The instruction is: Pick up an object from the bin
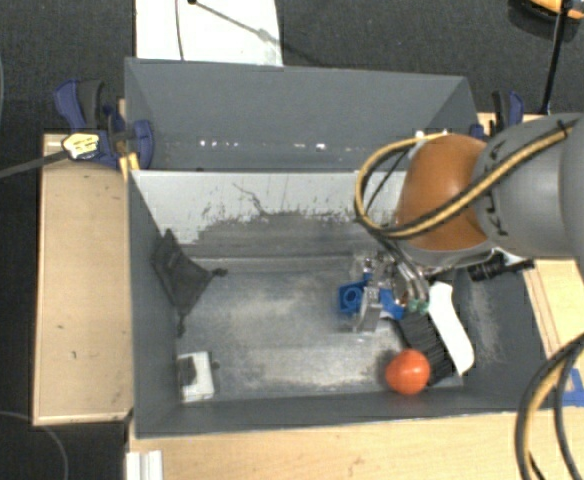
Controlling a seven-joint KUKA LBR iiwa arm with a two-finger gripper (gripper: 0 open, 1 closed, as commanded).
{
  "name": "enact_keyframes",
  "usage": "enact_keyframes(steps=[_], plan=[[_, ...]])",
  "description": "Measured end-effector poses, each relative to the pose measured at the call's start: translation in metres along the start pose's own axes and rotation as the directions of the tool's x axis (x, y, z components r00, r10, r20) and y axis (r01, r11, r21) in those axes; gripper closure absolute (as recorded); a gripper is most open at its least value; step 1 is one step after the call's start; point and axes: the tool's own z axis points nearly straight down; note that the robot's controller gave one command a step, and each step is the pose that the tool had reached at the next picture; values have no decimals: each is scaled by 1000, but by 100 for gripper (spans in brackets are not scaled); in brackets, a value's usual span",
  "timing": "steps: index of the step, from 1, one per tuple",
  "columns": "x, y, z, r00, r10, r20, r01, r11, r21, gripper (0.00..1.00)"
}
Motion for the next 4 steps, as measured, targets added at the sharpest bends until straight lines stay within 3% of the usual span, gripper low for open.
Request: enact_keyframes(steps=[1,2,4], plan=[[0,0,0,1000,-1,1,1,1000,0,100],[-5,-13,-38,1000,-4,1,4,1000,0,100],[-4,-30,-157,999,-32,0,32,999,0,100]])
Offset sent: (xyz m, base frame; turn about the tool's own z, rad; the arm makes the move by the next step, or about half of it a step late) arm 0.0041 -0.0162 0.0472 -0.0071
